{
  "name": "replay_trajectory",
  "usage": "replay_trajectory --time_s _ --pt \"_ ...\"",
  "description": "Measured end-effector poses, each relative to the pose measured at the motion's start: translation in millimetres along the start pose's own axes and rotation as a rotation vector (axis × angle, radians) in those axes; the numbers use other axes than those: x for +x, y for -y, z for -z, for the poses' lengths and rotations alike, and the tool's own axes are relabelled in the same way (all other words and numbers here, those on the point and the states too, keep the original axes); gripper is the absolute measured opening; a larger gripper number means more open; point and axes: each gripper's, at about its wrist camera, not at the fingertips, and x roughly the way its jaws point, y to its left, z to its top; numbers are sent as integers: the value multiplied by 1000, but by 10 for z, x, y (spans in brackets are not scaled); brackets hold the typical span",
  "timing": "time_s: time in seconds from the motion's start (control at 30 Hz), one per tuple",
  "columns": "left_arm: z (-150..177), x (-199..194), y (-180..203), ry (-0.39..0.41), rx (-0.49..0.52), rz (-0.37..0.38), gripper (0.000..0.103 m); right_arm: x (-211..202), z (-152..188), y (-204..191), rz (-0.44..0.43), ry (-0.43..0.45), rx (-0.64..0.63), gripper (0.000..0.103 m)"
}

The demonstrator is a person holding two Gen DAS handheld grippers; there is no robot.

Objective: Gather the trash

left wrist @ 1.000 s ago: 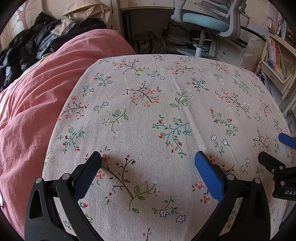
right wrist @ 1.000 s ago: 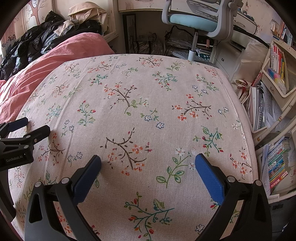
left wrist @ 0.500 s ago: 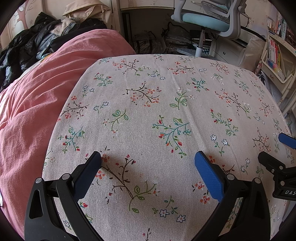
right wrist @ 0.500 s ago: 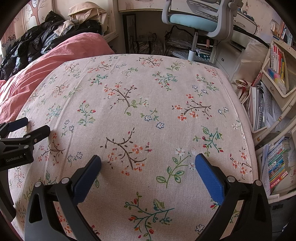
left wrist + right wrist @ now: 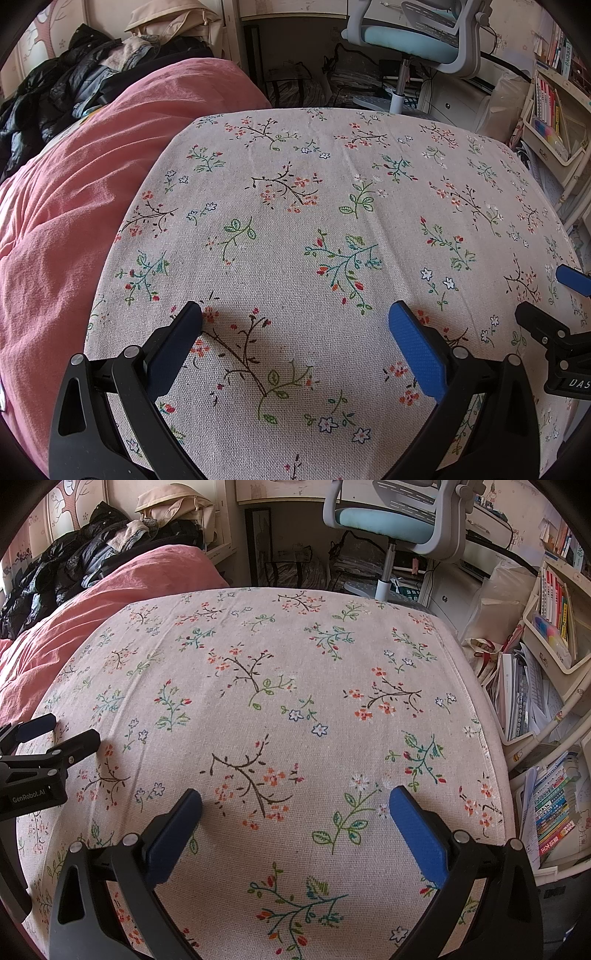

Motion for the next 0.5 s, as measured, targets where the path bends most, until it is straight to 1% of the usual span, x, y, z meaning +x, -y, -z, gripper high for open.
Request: replay_trajectory --time_s 0.5 --pt "-1 -1 0 0 0 0 97 -5 13 -5 0 0 0 97"
